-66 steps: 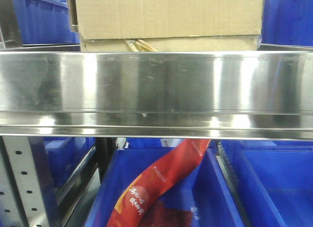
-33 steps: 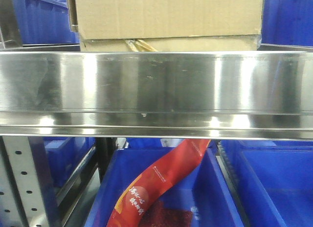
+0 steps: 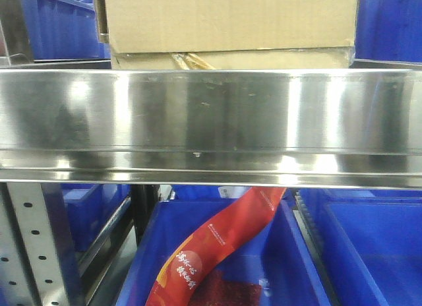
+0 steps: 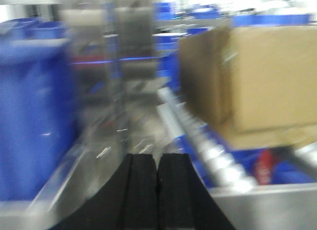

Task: Stack two boxes on right shelf middle
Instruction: 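Open both grippers and withdraw them from the box stack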

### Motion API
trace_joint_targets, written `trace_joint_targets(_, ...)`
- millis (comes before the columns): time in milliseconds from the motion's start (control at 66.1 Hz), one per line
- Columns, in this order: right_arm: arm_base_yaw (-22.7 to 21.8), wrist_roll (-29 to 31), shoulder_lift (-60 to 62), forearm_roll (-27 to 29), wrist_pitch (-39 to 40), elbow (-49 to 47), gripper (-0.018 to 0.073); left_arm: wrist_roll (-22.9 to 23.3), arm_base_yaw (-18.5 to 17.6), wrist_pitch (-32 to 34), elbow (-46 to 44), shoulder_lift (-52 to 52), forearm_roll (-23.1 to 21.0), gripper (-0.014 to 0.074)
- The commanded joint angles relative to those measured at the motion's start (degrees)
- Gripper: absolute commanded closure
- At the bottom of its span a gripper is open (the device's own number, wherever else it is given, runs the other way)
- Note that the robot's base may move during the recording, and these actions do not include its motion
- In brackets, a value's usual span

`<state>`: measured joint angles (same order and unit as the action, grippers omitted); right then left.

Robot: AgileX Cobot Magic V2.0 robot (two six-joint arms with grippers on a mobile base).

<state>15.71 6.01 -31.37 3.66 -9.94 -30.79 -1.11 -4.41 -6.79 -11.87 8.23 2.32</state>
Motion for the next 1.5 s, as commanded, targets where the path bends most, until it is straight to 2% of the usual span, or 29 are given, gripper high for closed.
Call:
trace_joint_targets(0,0.0,0.1,0.3,-0.5,1.5,0.2,0.0721,-0.4,3.4,2.7,4.7,-3.5,-0.6,0.0707)
trace_joint_targets(121,0.0,0.1,0.3,-0.5,1.5,0.2,0.0721,-0.4,6.1,8.6,11.8,-8.0,-0.6,0.0707)
trace_joint_targets(166,0.0,0.1,0.3,-0.5,1.5,0.2,0.0721,-0.4,6.5,10.3,11.9,-8.2,-0.6,0.0707)
trace_joint_targets(197,0.0,0.1,0.3,-0.5,1.5,0.2,0.0721,-0.4,6.7,6.8,11.9,-8.2,-0.6,0.0707)
trace_joint_targets(1104,0.0,0.1,0.3,-0.5,1.9,0.2,0.0721,-0.4,7.0,6.8,11.9,-8.2,-0.6,0.0707)
trace_joint_targets(1195,-0.1,0.0,0.5,0.7,1.7,0.2,0.0721,-0.4,7.0,6.8,11.9,-8.2,-0.6,0.0707)
trace_joint_targets(1301,-2.6,0.0,3.0,0.6,1.6,1.6,0.0721,-0.4,7.0,6.8,11.9,-8.2,-0.6,0.0707)
trace_joint_targets(1483,-11.2,0.0,11.3,0.6,2.3,9.5,0.0721,-0.4,7.0,6.8,11.9,-8.2,-0.6,0.0707)
